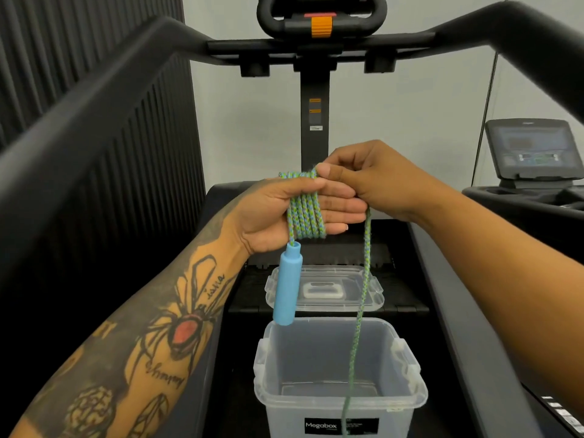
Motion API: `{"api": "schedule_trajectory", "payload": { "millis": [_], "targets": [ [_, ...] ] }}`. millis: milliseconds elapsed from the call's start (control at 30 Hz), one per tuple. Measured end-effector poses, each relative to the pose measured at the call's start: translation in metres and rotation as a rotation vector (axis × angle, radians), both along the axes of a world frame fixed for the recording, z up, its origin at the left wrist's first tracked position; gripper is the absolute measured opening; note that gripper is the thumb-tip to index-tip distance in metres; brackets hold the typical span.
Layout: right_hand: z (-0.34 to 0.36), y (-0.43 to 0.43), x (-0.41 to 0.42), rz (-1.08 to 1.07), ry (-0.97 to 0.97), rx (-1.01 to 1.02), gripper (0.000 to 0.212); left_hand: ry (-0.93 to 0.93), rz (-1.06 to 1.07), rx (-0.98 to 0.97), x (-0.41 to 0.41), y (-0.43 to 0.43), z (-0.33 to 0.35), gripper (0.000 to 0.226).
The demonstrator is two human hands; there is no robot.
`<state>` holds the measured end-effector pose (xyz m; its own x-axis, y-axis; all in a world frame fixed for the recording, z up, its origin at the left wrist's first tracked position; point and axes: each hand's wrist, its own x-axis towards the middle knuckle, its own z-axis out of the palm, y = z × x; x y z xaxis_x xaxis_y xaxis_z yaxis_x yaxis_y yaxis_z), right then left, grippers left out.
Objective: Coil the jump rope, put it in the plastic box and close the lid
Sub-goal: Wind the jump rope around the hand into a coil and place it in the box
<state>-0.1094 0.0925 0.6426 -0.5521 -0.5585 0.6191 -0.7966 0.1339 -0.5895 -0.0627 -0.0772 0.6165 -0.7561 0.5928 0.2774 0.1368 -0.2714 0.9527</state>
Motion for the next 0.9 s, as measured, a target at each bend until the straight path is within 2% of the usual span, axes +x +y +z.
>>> {"api": "schedule_trajectory", "payload": {
  "millis": [167, 233, 400, 467, 567, 700, 800, 900],
  "targets": [
    [-0.018, -0.003, -0.004, 0.062, -0.171, -0.023, 0.027, 0.024, -0.011, 0.007, -0.001, -0.001, 0.000, 0.040],
    [-0.033, -0.002, -0.004, 0.029, -0.215, -0.002, 0.036, 0.029, 0.003, 0.026, -0.002, -0.001, 0.000, 0.041],
    [-0.081, 0.008, 0.014, 0.054, -0.301, 0.248, 0.028, 0.033, 0.094, 0.054, -0.007, -0.011, 0.001, 0.041],
    [-0.085, 0.014, 0.031, 0.096, -0.262, 0.366, 0.031, 0.021, 0.148, 0.015, -0.009, -0.014, 0.000, 0.041],
    [-0.067, 0.022, 0.058, 0.143, -0.100, 0.464, 0.039, -0.008, 0.184, -0.028, -0.012, -0.018, -0.005, 0.041],
    [-0.024, 0.023, 0.066, 0.058, 0.088, 0.328, 0.029, -0.063, 0.115, -0.041, -0.009, -0.016, -0.009, 0.044],
    [-0.003, 0.016, 0.044, -0.041, 0.128, 0.165, 0.026, -0.081, 0.068, -0.083, -0.004, -0.011, -0.008, 0.052],
    [0.002, 0.007, 0.019, -0.095, 0.125, 0.113, 0.023, -0.058, 0.082, -0.108, -0.002, -0.007, -0.006, 0.051]
  ]
}}
